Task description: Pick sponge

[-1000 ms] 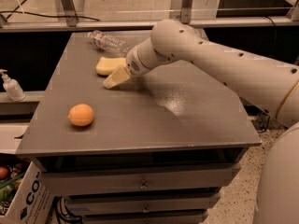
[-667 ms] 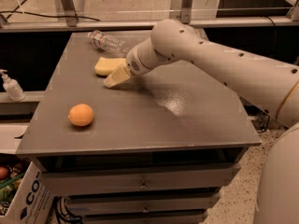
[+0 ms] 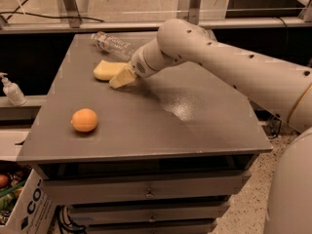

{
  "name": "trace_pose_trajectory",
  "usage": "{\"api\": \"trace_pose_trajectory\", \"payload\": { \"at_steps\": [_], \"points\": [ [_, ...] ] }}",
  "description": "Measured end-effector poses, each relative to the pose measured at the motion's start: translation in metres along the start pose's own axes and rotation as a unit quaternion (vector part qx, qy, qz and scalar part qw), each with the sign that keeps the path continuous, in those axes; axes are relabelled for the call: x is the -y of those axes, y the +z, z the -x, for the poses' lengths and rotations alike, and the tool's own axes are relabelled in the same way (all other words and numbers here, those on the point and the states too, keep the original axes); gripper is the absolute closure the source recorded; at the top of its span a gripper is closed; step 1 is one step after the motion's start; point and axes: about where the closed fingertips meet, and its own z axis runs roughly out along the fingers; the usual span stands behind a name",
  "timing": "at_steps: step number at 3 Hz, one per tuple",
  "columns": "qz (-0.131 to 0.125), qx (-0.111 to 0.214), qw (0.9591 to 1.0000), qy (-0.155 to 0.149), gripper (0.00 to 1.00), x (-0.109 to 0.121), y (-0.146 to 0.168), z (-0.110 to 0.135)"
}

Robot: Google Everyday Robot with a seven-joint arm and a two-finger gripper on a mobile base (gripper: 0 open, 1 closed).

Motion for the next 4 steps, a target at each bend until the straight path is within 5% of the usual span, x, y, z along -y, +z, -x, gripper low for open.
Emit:
{"api": "trace_pose_trajectory", "payload": {
  "at_steps": [1, 3, 4],
  "points": [
    [0.0, 0.0, 1.0, 0.0, 1.0, 0.0, -0.001, 0.002],
    [-0.002, 0.001, 1.0, -0.008, 1.0, -0.004, -0.009, 0.018],
    [-0.034, 0.004, 0.9993, -0.017, 1.0, -0.006, -0.041, 0.061]
  ]
}}
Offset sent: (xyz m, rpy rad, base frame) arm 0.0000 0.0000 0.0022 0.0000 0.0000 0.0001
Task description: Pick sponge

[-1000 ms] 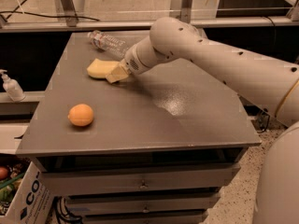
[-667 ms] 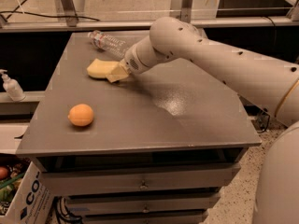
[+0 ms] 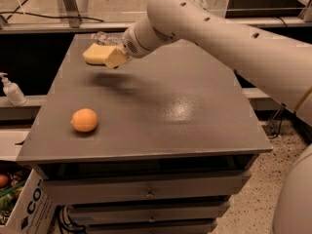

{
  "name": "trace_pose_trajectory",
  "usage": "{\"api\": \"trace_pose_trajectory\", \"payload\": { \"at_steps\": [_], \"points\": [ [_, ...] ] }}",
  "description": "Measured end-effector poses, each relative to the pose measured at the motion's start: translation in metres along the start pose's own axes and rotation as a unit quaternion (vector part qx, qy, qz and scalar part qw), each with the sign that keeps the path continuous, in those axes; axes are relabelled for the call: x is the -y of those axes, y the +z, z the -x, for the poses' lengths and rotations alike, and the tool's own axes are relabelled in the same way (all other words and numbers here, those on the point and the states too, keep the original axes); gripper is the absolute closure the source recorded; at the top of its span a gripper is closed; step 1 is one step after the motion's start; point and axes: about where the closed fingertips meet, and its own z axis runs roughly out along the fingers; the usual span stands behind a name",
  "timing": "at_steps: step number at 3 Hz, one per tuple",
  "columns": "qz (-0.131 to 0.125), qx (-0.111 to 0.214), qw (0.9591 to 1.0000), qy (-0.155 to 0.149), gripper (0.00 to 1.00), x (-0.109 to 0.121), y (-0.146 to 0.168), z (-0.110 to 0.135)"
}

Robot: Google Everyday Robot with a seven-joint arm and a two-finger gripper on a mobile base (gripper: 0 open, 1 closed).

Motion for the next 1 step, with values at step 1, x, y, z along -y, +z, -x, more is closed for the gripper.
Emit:
{"api": "trace_pose_trajectory", "payload": {
  "at_steps": [1],
  "points": [
    [-0.001, 0.0, 1.0, 0.0, 1.0, 0.0, -0.0011, 0.0012]
  ]
}}
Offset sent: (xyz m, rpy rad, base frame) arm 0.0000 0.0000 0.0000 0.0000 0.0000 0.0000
